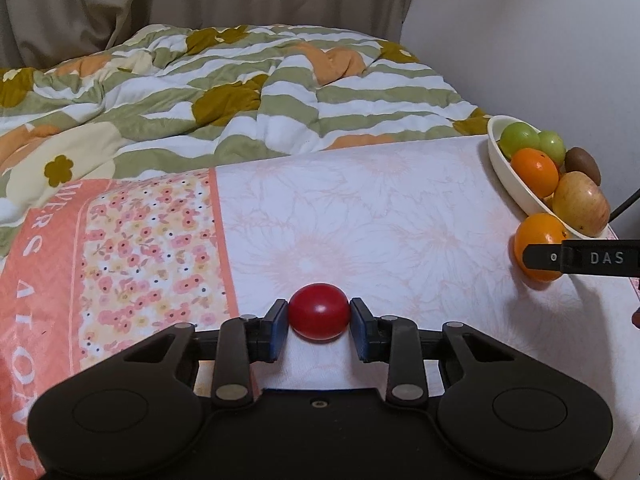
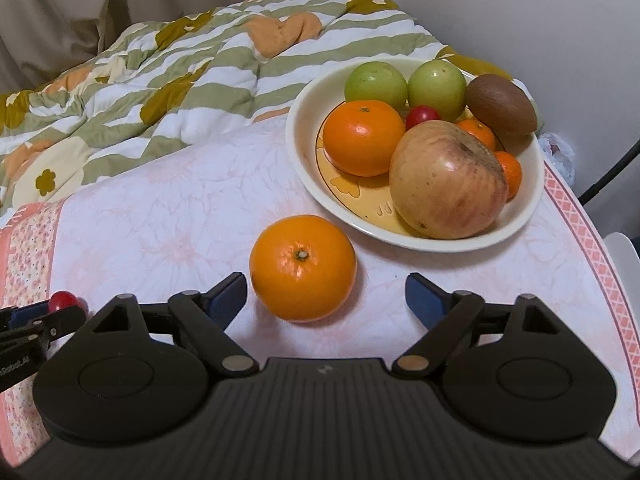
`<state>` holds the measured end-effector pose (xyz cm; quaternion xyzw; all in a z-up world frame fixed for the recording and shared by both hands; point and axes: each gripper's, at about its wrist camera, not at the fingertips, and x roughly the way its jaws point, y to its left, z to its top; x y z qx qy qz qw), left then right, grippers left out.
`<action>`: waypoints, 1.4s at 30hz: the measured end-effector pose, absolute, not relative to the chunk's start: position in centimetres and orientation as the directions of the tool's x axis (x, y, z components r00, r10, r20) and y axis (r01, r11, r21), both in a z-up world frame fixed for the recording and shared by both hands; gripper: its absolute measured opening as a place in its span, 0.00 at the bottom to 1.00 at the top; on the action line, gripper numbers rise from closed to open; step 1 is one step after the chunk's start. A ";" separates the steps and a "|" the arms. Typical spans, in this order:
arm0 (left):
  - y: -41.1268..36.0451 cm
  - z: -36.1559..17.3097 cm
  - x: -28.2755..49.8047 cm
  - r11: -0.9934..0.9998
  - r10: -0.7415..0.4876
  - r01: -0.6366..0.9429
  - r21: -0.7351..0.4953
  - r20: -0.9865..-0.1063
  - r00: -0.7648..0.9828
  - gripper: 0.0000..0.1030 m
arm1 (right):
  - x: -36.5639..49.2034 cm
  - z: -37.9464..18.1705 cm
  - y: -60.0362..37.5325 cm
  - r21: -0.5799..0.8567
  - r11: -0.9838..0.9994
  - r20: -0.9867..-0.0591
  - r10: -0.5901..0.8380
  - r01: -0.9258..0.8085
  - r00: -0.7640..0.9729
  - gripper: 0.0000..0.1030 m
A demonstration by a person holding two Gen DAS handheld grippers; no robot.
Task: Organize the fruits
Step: 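Close the right tool on the large orange while the left tool holds the tomato, then carry the tomato and orange with both tools over the white bowl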
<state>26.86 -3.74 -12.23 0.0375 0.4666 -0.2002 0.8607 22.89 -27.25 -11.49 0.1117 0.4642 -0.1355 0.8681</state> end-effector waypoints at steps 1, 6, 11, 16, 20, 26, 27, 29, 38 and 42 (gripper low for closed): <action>-3.7 -12.2 26.8 0.918 -0.309 0.377 -0.123 -0.818 0.485 0.36 | 23.0 -11.6 -27.2 0.069 0.940 -0.836 -0.129 0.335 0.533 0.95; -3.1 -12.3 26.6 0.922 -0.302 0.367 -0.121 -0.817 0.492 0.35 | 23.7 -12.1 -27.1 0.070 0.945 -0.832 -0.123 0.321 0.541 0.86; -2.5 -11.8 26.0 0.928 -0.293 0.355 -0.116 -0.814 0.502 0.35 | 24.2 -12.1 -26.5 0.068 0.954 -0.831 -0.109 0.293 0.545 0.73; -1.8 -10.7 25.2 0.932 -0.299 0.342 -0.125 -0.798 0.523 0.35 | 23.3 -11.3 -26.1 0.093 0.957 -0.822 -0.081 0.274 0.563 0.72; -1.6 -9.3 24.1 0.931 -0.309 0.341 -0.129 -0.776 0.550 0.35 | 22.0 -10.0 -25.7 0.101 0.960 -0.809 -0.074 0.260 0.584 0.72; -2.2 -6.9 21.9 0.928 -0.330 0.348 -0.135 -0.732 0.597 0.35 | 19.3 -7.4 -25.7 0.103 0.965 -0.785 -0.071 0.242 0.615 0.72; -2.5 -6.6 21.5 0.928 -0.331 0.348 -0.134 -0.724 0.605 0.35 | 18.7 -7.0 -25.7 0.103 0.965 -0.782 -0.071 0.240 0.619 0.72; -2.8 -5.8 20.6 0.929 -0.334 0.346 -0.135 -0.710 0.620 0.35 | 17.6 -6.2 -25.9 0.105 0.967 -0.775 -0.067 0.232 0.628 0.72; -6.1 -3.0 16.7 0.946 -0.300 0.300 -0.121 -0.674 0.675 0.35 | 13.4 -3.0 -28.8 0.129 0.979 -0.745 -0.008 0.155 0.667 0.72; -8.6 -2.0 15.1 0.960 -0.267 0.253 -0.121 -0.665 0.697 0.35 | 12.0 -2.0 -30.8 0.137 0.986 -0.740 0.041 0.091 0.671 0.72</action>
